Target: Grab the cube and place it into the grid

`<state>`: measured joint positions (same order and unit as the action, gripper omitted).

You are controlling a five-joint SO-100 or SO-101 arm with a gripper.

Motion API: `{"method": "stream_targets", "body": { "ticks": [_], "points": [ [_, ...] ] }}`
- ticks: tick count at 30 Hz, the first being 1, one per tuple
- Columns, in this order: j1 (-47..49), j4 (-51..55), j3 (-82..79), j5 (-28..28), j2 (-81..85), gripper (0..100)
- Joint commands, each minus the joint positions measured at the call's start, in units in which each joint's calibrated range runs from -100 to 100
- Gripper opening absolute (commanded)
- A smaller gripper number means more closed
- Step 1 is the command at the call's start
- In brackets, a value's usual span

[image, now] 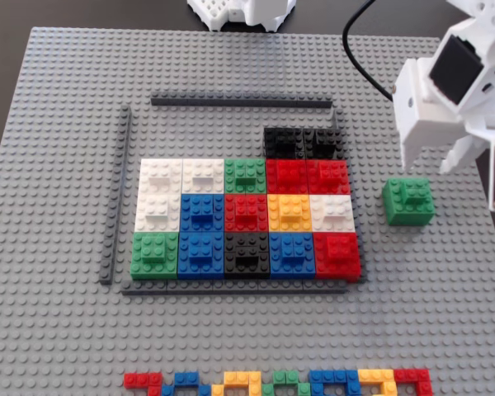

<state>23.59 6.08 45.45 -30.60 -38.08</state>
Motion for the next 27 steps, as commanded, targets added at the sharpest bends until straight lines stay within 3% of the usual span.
{"method": "stream_targets", "body": {
  "ticks": [1, 27],
  "points": [
    [-0.3, 0.0, 3.6, 0.3, 1.4, 19],
    [-0.8, -1.0, 4.0, 0.0, -0.2, 18]
  ]
}}
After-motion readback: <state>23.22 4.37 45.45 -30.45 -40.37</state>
